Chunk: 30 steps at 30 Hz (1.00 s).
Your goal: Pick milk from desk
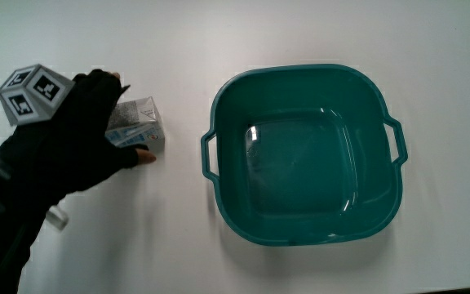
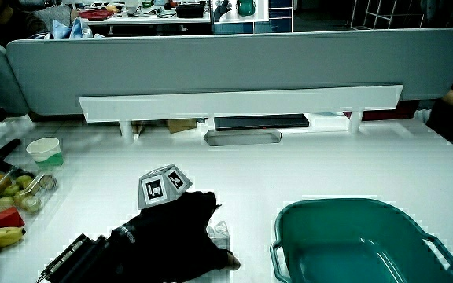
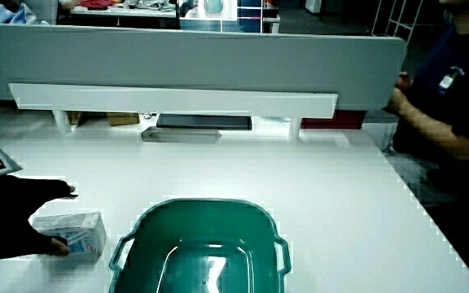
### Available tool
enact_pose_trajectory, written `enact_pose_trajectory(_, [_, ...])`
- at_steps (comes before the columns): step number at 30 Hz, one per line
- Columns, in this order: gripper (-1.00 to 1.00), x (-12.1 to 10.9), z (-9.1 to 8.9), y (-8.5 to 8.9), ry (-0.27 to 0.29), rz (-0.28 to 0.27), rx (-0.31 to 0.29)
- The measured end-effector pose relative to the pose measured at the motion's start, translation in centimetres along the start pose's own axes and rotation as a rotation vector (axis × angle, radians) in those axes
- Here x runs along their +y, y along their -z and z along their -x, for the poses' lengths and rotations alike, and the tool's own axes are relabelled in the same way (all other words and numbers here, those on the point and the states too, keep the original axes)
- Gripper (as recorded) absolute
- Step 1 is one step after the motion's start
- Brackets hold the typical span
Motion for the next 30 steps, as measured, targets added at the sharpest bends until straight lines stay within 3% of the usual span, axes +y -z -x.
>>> enact_pose_trajectory(4, [0.00,1.5,0.8,0.3,0.012,-0.001,-0.018])
enact_pose_trajectory(13, [0.00,3.3,1.2,1.3,-0.020,0.045,0.004])
enact_pose_trajectory(20, [0.00,3.8,1.1,1.7,-0.045,0.068,0.027])
enact_pose_trajectory(30, [0.00,4.1,1.5,1.7,-0.019,0.056,0.023])
